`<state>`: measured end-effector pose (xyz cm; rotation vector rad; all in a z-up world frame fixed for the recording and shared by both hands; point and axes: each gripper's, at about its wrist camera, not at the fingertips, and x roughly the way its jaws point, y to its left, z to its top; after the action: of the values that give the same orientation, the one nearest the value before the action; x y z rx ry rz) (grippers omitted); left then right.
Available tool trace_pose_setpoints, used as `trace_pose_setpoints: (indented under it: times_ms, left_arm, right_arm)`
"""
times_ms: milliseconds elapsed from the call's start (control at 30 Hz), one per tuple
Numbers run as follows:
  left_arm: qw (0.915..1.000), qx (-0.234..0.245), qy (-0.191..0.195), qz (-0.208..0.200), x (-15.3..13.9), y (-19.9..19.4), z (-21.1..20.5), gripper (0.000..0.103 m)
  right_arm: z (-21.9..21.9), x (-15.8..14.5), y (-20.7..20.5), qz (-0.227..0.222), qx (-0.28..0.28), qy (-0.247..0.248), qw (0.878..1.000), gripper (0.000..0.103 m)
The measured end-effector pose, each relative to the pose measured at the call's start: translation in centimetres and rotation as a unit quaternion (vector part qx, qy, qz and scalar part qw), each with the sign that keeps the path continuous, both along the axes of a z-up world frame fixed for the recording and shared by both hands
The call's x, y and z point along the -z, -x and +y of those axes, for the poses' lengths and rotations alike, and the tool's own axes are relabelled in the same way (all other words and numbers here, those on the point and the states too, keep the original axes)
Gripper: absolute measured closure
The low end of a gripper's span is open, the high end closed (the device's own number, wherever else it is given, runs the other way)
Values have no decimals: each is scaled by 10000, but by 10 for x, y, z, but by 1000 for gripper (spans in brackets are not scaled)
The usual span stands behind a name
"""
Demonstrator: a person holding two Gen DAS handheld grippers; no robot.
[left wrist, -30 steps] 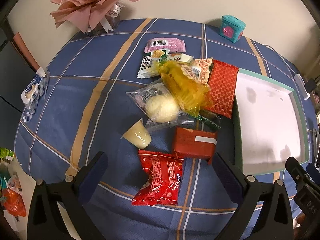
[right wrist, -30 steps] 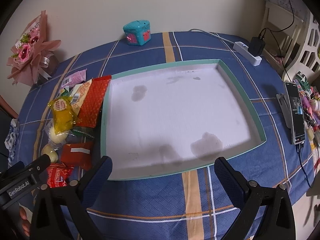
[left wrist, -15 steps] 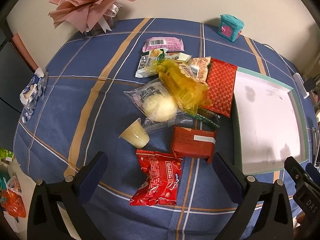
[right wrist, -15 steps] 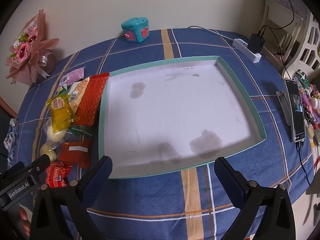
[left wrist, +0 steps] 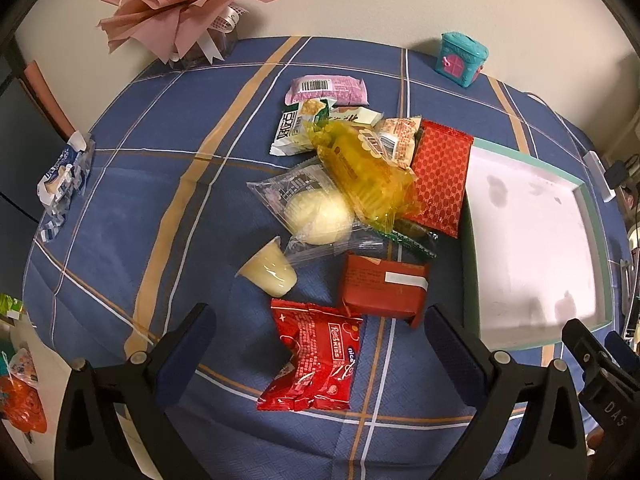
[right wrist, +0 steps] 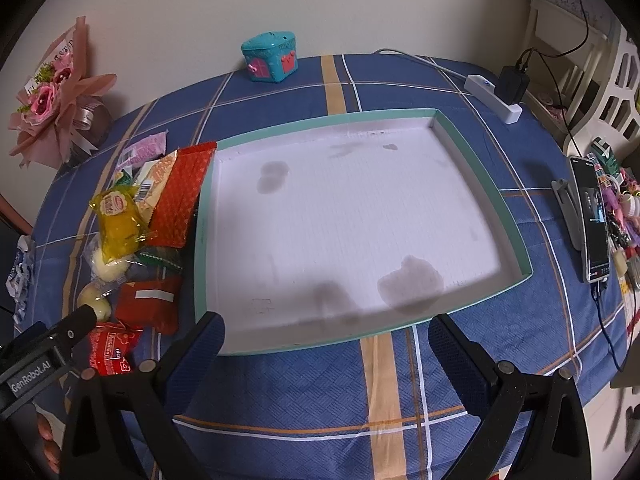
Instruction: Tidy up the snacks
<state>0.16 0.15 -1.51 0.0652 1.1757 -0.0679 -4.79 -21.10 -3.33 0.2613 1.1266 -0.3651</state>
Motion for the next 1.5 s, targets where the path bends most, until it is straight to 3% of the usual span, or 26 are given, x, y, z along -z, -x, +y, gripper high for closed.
trace_pose_setpoints:
  times_ms: [533,1167,1367,1500]
  left_arm:
    - [9999,0,31,-168,-6,1,1,0]
    - [10000,-2,-5,-51,0,-2,0,0]
    - [9992,-354,105,-142,-6,-5,25,0]
    - [9983,-563,138,11,0,-10,43,0]
  right_arm:
    - [1,0,1,7,1,9,10000,0]
    - [2,2,0,31,-2,7,10000,0]
    - [16,-1,-8,-51,-134,-81,9999,0]
    - [37,0,-17,-59,-349,-141,9993,0]
